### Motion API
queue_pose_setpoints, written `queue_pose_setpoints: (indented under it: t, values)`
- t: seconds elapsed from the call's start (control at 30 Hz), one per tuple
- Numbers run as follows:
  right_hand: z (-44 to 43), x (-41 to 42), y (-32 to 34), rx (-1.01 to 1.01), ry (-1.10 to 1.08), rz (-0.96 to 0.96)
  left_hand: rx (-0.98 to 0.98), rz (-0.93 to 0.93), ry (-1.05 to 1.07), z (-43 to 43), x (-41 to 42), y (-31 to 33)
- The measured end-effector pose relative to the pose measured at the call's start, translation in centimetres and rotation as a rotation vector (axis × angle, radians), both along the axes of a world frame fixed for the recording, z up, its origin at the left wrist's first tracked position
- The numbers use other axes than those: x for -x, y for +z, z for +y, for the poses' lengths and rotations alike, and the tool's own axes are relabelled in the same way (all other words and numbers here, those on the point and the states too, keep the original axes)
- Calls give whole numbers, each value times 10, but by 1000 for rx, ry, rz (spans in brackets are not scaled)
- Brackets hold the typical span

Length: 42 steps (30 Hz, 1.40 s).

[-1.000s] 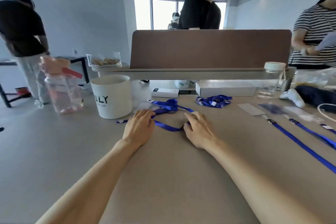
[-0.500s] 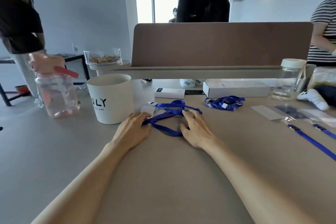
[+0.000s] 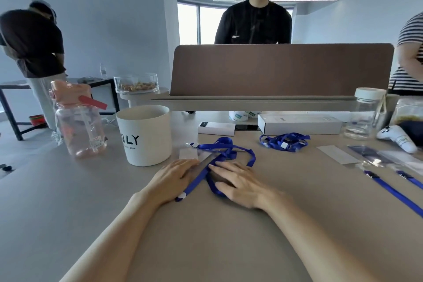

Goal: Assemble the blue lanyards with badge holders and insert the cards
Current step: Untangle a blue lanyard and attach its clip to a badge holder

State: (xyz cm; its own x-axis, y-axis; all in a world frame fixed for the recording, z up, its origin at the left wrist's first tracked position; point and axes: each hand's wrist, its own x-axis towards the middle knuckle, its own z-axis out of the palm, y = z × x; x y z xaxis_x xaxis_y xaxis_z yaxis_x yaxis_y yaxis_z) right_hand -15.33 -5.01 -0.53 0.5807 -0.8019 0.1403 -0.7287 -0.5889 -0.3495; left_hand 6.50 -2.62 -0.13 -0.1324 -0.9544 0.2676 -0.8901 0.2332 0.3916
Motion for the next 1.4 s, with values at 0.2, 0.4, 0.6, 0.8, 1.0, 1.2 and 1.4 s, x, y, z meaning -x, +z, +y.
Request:
queue_pose_setpoints:
  t: [0.2,0.4,0.6,0.8,1.0,1.2,1.4]
  values:
    - [-1,-4,-4,19,-6,0,141,164,201,1,-1,5]
    - [2,-6,-5,57,-35,-107,100,49,233,0,4,-6]
    - [0,-6,-5,108,-92,-176,-10,94,292,-5,1,-7]
    - [-1,-4,-6,241,-100,-210,45,51,306,-5,4,-5]
    - [3,-4,-2,312,-93,-177,143,138,232,-2,5,-2]
    - [10,-6,6,373,-144,-280,450,22,-27,8,19,7]
    - [12,-6,9,392,-215,-346,517,-24,-125,10,20,7]
